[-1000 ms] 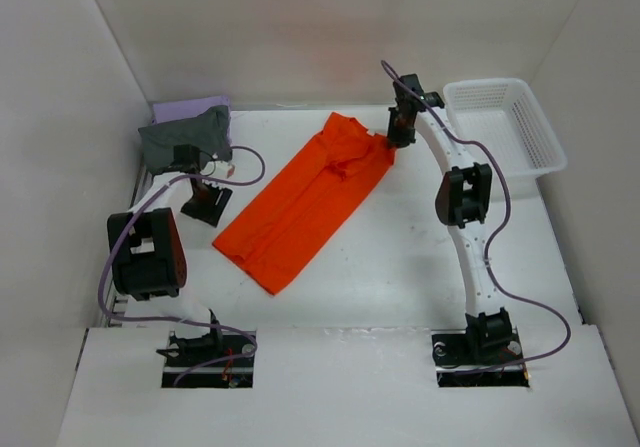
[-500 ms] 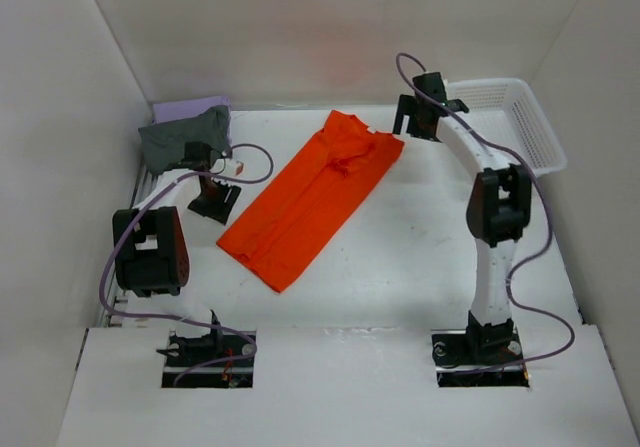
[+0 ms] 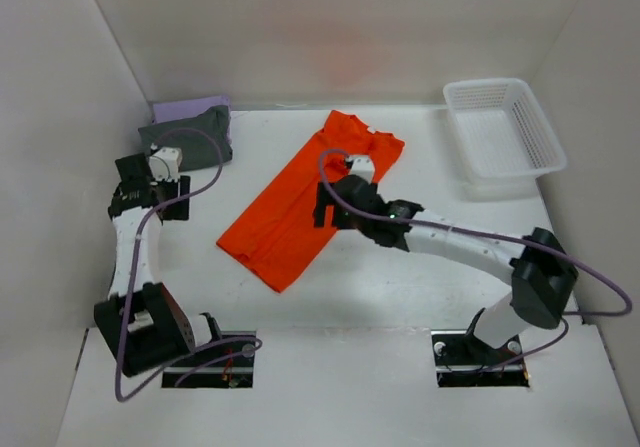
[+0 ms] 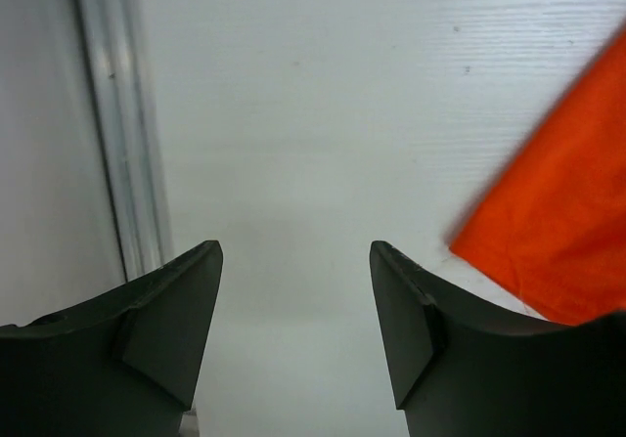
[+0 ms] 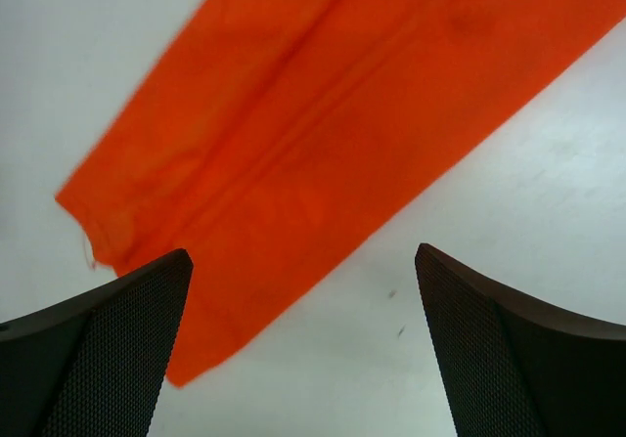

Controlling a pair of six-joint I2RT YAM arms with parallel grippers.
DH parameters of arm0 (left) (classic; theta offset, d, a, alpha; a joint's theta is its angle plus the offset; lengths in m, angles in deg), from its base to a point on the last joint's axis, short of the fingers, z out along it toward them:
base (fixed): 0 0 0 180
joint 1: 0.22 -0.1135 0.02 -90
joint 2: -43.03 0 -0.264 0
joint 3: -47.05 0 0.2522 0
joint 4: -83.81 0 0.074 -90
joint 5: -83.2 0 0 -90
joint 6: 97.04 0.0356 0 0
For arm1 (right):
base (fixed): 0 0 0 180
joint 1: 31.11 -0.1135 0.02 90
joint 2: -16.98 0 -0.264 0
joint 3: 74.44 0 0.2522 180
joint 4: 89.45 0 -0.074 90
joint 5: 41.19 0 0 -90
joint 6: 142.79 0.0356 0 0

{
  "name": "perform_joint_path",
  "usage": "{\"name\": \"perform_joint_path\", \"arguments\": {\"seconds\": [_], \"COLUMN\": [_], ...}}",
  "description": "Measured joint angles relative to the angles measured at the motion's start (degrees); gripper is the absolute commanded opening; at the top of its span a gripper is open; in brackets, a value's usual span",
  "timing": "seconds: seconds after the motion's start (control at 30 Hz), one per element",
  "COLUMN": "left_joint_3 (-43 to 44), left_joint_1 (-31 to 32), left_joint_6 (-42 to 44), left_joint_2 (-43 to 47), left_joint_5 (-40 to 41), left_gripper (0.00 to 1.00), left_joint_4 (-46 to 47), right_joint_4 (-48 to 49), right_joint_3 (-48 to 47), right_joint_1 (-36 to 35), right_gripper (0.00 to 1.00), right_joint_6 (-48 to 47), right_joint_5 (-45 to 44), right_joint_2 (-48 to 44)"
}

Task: Fold and stack the t-shirts
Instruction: Rotate the tshirt 60 degrees

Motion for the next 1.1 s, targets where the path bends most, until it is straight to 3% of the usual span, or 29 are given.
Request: {"name": "perform_joint_path", "arguments": {"seconds": [0.13, 0.47, 0.9, 1.0, 1.1], "left_joint_3": [-3.41, -4.92, -1.11, -1.11, -1.07], "left_joint_1": [-5.03, -14.56, -15.21, -14.73, -13.97], "left_joint_6": [-1.07, -2.29, -3.54, -3.54, -3.26], "left_joint_2": [9.31, 21.24, 28.00, 26.84, 24.13], "left_joint_5": [-2.12, -7.39, -10.75, -12.90, -15.28], "left_gripper": [0.63, 0.62, 0.63, 0.63, 0.62], "left_joint_4": [0.02, -5.86, -16.79, -16.44, -15.67], "right_joint_4": [-0.90, 0.87, 10.19, 11.56, 12.17], "right_joint_3": [0.83, 0.44, 0.57, 0.52, 0.42], "right_joint_1": [-6.47, -14.93, -16.92, -18.10, -18.73], "right_gripper": [0.92, 0.89, 0.75, 0.67, 0.53], "right_joint_6": [8.59, 26.16, 44.68, 49.75, 55.32], "right_joint_5": [1.40, 7.54, 12.37, 12.76, 12.92], "right_joint_2": [6.91, 16.90, 22.43, 23.47, 24.68]}}
